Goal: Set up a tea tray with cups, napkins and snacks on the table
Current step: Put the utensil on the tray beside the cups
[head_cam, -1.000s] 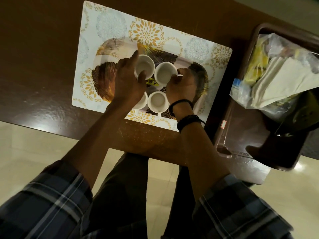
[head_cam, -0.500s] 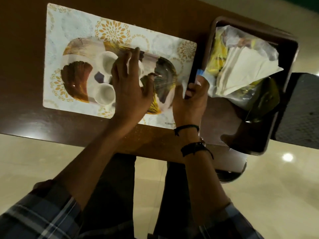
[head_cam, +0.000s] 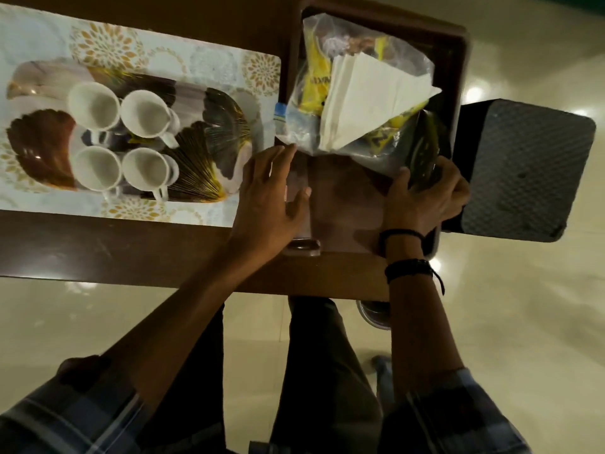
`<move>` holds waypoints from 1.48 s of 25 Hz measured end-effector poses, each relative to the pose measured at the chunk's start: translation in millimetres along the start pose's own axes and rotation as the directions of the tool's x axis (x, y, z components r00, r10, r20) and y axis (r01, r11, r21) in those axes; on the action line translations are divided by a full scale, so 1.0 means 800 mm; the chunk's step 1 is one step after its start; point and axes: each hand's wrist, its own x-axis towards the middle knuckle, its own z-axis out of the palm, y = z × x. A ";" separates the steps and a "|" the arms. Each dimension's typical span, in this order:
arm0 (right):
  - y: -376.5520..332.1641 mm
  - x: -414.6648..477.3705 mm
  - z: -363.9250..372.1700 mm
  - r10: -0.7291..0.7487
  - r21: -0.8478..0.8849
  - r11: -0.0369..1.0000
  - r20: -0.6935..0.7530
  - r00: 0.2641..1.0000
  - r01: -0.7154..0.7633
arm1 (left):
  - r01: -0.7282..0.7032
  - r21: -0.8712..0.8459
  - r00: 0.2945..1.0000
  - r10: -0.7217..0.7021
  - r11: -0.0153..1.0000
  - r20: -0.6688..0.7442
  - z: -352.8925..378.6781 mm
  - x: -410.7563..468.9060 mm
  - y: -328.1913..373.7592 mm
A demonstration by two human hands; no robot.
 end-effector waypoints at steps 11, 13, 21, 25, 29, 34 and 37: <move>0.026 0.058 -0.003 0.013 -0.003 1.000 0.121 0.993 -0.013 | 0.084 -0.030 0.996 -0.083 0.996 0.034 0.036 -0.004 0.009; 0.025 0.063 -0.006 0.036 -0.025 0.999 0.113 0.993 -0.033 | 0.078 -0.032 0.997 -0.077 0.996 0.033 0.037 -0.007 0.007; 0.006 -0.031 -0.062 -0.111 0.270 0.954 -0.080 0.991 0.129 | 0.075 -0.055 0.996 -0.078 0.996 -0.040 0.009 -0.029 -0.018; -0.031 -0.086 -0.038 -0.318 0.308 0.921 0.237 0.918 0.239 | 0.107 -0.052 0.983 -0.114 0.993 -0.142 -0.027 -0.036 -0.057; -0.098 -0.115 0.031 -0.509 0.294 0.861 0.481 0.713 0.416 | 0.150 -0.051 0.943 -0.158 0.987 -0.292 -0.068 -0.044 -0.098; -0.188 -0.139 0.142 -0.597 0.285 0.784 0.590 0.544 0.551 | 0.242 -0.047 0.885 -0.240 0.969 -0.398 -0.120 -0.047 -0.148; -0.222 -0.154 0.194 -0.590 0.283 0.764 0.671 0.449 0.580 | 0.302 -0.025 0.865 -0.285 0.953 -0.412 -0.144 -0.040 -0.171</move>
